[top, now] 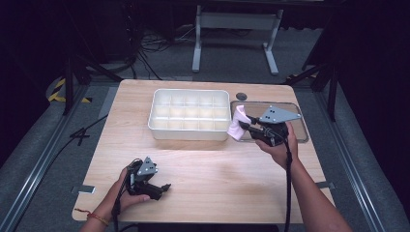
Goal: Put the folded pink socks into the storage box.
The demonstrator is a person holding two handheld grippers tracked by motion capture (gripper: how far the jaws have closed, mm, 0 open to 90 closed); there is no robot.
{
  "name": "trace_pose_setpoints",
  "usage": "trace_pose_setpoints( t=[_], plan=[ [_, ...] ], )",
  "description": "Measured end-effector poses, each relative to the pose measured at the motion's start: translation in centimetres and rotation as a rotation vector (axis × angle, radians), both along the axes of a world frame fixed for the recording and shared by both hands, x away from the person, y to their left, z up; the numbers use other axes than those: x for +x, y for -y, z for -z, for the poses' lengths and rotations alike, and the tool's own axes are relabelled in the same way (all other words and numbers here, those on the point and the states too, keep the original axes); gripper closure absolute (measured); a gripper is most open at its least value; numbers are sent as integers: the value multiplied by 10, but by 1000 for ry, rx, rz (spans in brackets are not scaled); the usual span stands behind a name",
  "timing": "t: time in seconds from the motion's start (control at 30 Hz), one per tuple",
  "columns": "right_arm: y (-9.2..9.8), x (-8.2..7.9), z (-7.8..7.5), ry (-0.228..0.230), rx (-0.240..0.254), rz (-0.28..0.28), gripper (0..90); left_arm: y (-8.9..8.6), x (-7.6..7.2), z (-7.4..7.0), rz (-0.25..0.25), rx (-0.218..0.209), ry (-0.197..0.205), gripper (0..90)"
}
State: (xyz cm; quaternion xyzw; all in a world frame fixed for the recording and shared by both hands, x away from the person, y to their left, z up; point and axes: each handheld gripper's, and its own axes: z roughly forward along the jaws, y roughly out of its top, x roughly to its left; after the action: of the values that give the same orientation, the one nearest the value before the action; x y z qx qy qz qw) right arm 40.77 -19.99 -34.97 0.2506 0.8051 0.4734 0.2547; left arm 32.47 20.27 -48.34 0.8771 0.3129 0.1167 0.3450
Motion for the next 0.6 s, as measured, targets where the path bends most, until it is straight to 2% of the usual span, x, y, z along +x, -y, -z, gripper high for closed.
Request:
trace_pose_setpoints(
  t=[0.6],
  plan=[
    [-17,29,-4,-11,-28,17,722,0,0,0,-2,-2,0,82]
  ],
)
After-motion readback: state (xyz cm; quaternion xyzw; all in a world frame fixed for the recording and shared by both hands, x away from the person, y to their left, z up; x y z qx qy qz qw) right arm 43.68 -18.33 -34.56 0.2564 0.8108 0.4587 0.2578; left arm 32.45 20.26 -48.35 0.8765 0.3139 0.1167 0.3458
